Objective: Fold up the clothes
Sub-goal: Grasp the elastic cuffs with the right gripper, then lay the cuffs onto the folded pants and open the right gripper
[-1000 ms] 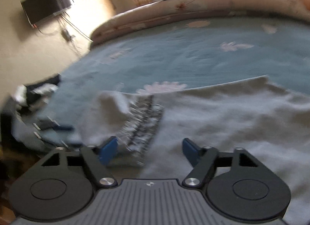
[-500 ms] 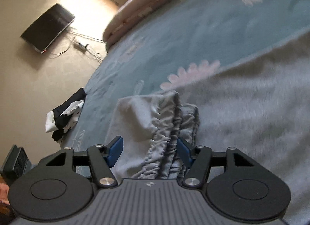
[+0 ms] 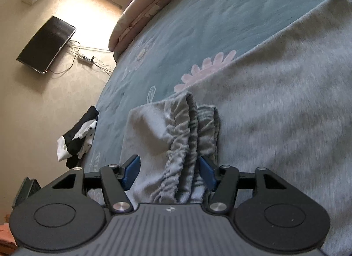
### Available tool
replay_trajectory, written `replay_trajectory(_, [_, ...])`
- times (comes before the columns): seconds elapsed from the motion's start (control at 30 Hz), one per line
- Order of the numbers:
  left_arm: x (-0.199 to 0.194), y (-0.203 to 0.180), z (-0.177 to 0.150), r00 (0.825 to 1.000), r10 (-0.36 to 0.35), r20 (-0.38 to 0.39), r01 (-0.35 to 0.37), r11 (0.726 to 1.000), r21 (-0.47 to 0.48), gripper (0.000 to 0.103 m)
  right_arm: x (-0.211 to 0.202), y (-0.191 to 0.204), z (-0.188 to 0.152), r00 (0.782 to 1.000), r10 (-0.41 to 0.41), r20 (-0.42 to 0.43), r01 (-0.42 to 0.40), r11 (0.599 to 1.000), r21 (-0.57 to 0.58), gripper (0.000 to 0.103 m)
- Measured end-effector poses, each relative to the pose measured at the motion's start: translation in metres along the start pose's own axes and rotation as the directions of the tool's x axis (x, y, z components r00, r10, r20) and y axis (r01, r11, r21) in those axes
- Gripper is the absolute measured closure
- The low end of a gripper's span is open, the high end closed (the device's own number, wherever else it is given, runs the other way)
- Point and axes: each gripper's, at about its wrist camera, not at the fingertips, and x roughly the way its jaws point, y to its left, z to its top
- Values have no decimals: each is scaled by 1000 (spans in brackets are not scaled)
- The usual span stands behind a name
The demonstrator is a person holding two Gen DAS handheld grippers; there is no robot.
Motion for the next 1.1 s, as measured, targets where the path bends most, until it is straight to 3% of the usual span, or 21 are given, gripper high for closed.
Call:
replay_trajectory(0.07, [-2,-1,0,1000,-5,6,5,1000,3,28,2,4,1,1000,-23,-2,22,999,-38,50])
replay_trajectory(0.17, [-6,-3,0,1000,-13,13,13,1000,10,28,1,12,-2,997,-77,-19,75,993,-87,83])
replay_trajectory(0.3, [-15,-4,4,999,-20,33,19,999,32,28,-14,24,-8,999,-49,-10,47,993,-103,88])
replay_trajectory(0.43, [-16,-6,10,996,-61,63,58,997,51,23,-18,21,-13,995,-94,-22,91,990,-106,88])
replay_trajectory(0.5, [-7,-7,9,994,-106,40,104,993,52,23,-16,12,-14,993,-113,-28,110,991,-74,88])
replay_trajectory(0.6, [12,-6,5,985,-165,-43,167,985,40,23,-18,8,-14,993,-114,-10,113,993,-46,83])
replay_trajectory(0.63, [17,-6,2,983,-164,-79,167,985,36,23,-21,13,-13,991,-132,4,131,989,-73,80])
replay_trajectory(0.73, [10,-7,-2,980,-178,-91,185,979,82,23,-33,35,-8,987,-150,57,158,972,-175,66])
replay_trajectory(0.8, [2,-3,4,979,-192,-71,198,976,89,23,-37,51,-3,983,-144,115,170,949,-266,36])
replay_trajectory(0.83, [-3,0,9,978,-200,-53,204,975,89,23,-38,60,-1,979,-138,147,179,932,-316,31])
replay_trajectory(0.9, [-8,11,21,982,-189,-7,189,979,82,22,-32,77,5,973,-119,197,193,888,-417,29])
replay_trajectory(1.07, [-6,49,54,984,-149,95,152,988,-29,22,9,99,9,986,-148,75,166,827,-537,29])
replay_trajectory(1.1, [-1,58,61,978,-177,111,185,980,-66,22,17,99,6,987,-151,50,153,821,-550,29])
